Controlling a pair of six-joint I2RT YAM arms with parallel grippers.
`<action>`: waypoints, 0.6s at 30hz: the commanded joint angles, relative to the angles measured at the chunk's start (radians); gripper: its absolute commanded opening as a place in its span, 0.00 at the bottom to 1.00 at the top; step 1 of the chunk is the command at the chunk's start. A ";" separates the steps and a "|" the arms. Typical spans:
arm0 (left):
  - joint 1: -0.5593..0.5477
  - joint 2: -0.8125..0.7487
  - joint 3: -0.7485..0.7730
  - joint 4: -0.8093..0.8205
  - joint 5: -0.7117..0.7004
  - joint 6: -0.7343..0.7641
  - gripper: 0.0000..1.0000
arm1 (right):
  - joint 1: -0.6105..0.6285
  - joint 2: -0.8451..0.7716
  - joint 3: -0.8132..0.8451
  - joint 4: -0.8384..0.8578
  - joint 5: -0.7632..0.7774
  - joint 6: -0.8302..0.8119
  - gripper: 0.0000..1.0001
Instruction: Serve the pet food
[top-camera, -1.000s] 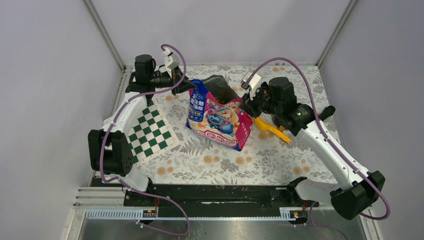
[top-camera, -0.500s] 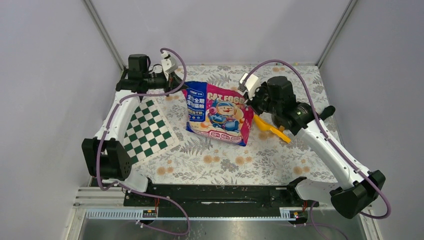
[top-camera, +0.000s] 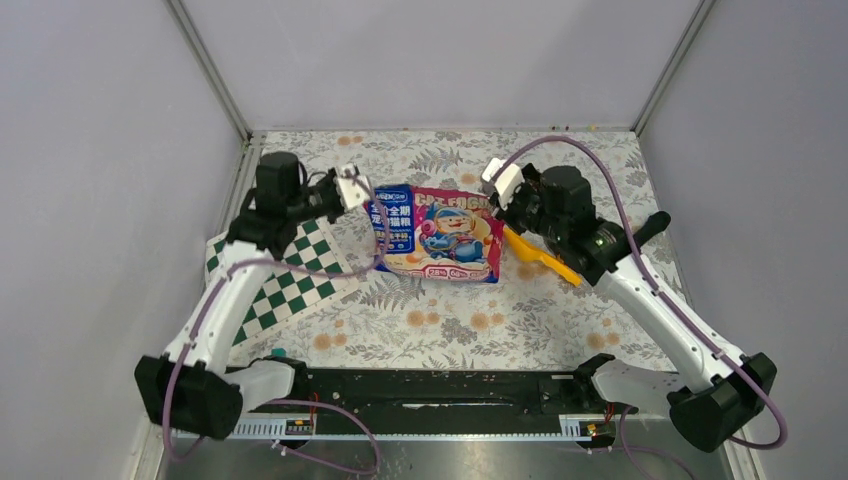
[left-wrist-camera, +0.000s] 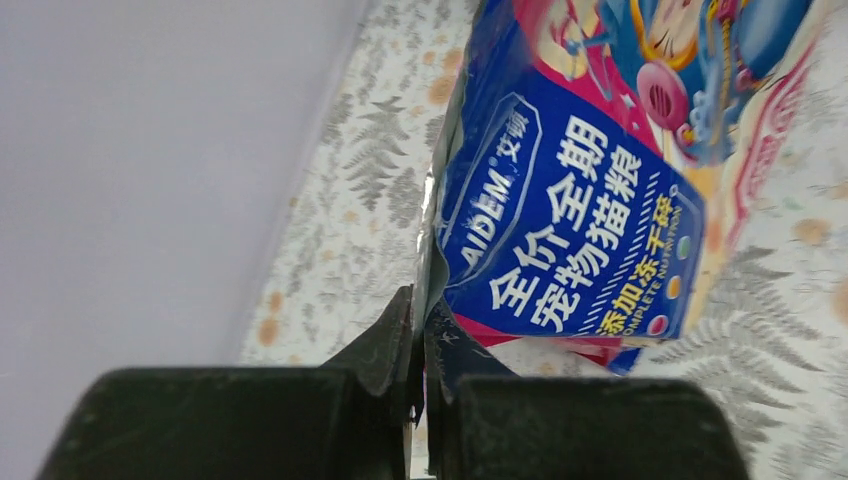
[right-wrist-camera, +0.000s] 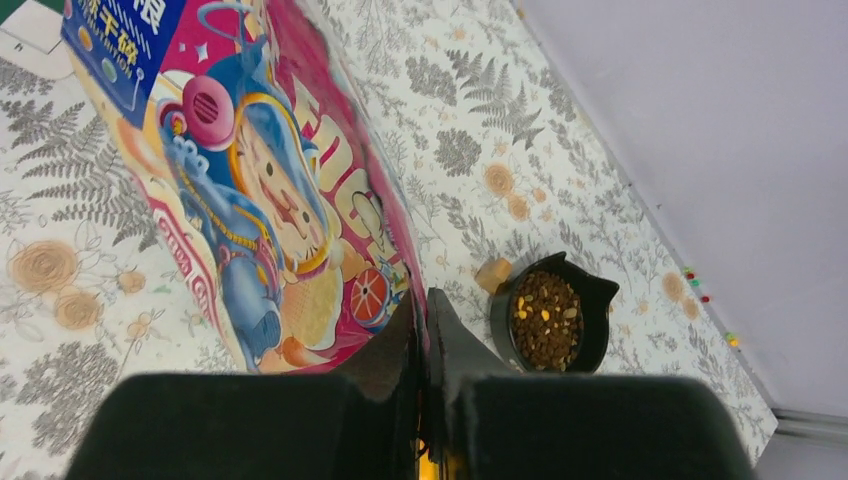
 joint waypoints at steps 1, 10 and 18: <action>0.007 -0.162 -0.276 0.418 -0.310 0.090 0.00 | -0.028 -0.125 -0.136 0.259 0.185 -0.013 0.00; -0.052 -0.257 -0.536 0.514 -0.506 0.231 0.00 | -0.028 -0.159 -0.332 0.383 0.273 -0.073 0.00; -0.066 -0.237 -0.298 0.314 -0.285 0.002 0.10 | -0.028 -0.159 -0.154 0.153 0.022 -0.021 0.43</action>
